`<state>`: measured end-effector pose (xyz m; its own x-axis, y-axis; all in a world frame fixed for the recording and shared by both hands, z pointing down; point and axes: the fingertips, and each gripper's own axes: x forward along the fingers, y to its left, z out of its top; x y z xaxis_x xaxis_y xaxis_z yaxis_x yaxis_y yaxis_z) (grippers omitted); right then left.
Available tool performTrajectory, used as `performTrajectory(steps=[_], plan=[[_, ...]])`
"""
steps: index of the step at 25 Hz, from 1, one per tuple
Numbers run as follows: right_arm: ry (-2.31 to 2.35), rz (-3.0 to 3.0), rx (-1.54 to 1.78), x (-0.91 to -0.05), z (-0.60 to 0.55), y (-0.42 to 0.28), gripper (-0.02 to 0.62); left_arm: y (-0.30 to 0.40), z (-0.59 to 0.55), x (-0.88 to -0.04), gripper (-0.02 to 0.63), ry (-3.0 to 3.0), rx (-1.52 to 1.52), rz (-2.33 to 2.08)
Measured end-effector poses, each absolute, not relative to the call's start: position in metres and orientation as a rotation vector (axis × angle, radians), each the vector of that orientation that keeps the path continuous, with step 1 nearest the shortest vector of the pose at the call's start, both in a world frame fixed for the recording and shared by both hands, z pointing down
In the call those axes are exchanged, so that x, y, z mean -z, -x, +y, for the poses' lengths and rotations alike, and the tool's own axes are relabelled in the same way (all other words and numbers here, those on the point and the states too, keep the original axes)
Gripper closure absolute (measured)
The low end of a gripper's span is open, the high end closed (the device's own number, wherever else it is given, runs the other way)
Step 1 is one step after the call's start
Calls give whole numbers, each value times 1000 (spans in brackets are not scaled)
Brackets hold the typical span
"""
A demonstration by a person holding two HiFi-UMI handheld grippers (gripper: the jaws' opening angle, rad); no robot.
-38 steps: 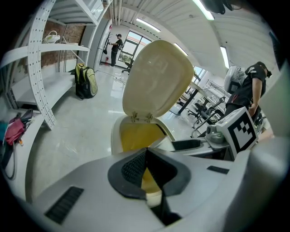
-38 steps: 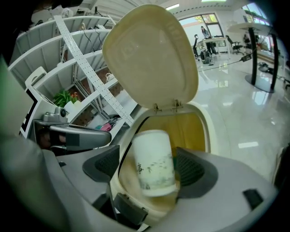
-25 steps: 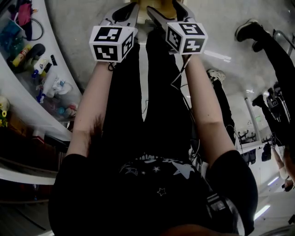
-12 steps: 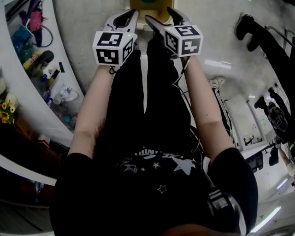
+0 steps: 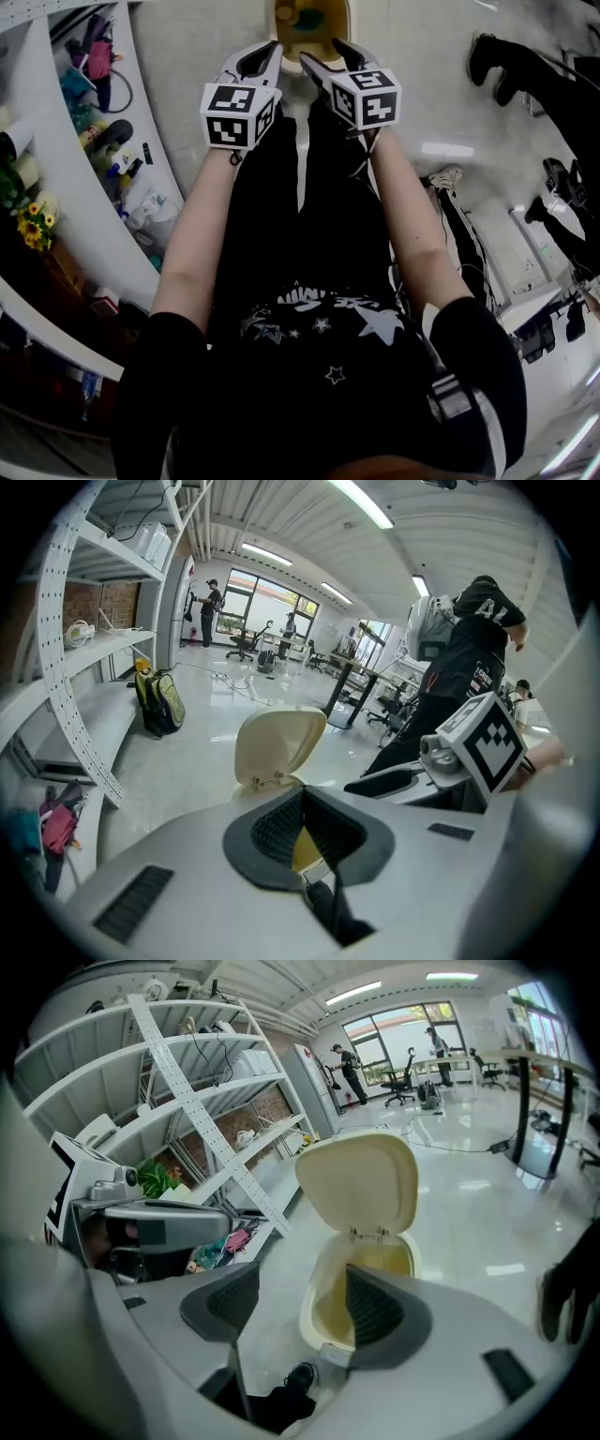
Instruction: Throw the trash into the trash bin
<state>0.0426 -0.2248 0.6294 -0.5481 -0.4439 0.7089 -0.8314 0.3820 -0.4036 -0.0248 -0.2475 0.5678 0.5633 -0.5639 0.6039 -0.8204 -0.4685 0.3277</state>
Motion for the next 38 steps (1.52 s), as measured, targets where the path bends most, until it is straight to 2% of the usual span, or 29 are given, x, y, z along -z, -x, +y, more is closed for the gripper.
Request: performTrajectory(steps=[6, 16, 22, 38], plan=[[-1135, -2148, -1031, -594, -219, -31, 339, 36, -236, -541, 594, -2227, -542, -1069], [-1394, -2110, -1089, -523, -217, -43, 525, 41, -232, -484, 595, -2329, -520, -1003], [-1562, -2096, -1065, -494, -211, -59, 589, 40, -230, -466, 594, -2369, -499, -941], [-1660, -2166, -1054, -473, -169, -69, 589, 18, -202, -458, 594, -2440, -509, -859]])
